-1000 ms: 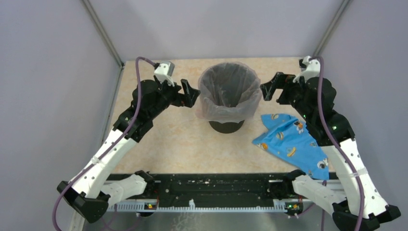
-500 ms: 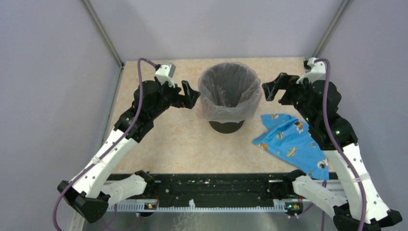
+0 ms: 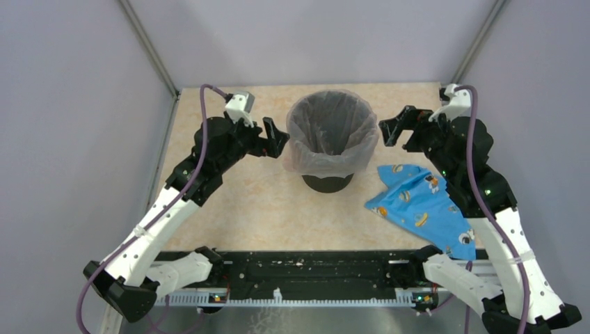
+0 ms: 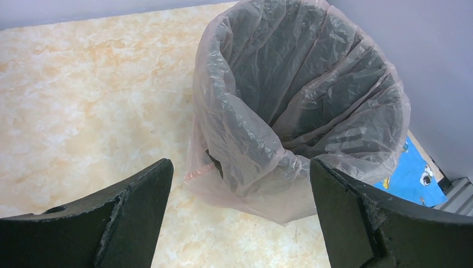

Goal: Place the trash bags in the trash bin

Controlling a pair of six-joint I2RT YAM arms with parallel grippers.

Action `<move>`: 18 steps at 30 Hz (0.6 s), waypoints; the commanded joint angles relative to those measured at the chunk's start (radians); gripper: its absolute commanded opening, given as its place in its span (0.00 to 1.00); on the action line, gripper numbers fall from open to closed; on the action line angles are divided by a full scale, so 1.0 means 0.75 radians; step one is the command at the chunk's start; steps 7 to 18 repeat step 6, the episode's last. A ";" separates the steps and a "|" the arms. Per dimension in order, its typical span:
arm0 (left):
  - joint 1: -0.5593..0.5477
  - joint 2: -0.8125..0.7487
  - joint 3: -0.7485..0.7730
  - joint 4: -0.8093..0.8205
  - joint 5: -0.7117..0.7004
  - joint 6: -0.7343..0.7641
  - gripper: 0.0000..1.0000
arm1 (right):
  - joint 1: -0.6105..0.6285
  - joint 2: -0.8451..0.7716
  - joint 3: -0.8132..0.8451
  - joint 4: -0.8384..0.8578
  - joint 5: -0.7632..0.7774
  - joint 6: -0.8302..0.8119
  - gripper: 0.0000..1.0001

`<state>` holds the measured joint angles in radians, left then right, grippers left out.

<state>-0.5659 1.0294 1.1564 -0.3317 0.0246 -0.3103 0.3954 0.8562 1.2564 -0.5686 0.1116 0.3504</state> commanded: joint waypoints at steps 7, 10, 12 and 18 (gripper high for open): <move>-0.008 -0.040 -0.015 0.044 0.000 0.022 0.99 | 0.000 -0.021 0.002 0.033 0.008 0.001 0.99; -0.008 -0.040 -0.015 0.044 0.000 0.022 0.99 | 0.000 -0.021 0.002 0.033 0.008 0.001 0.99; -0.008 -0.040 -0.015 0.044 0.000 0.022 0.99 | 0.000 -0.021 0.002 0.033 0.008 0.001 0.99; -0.008 -0.040 -0.015 0.044 0.000 0.022 0.99 | 0.000 -0.021 0.002 0.033 0.008 0.001 0.99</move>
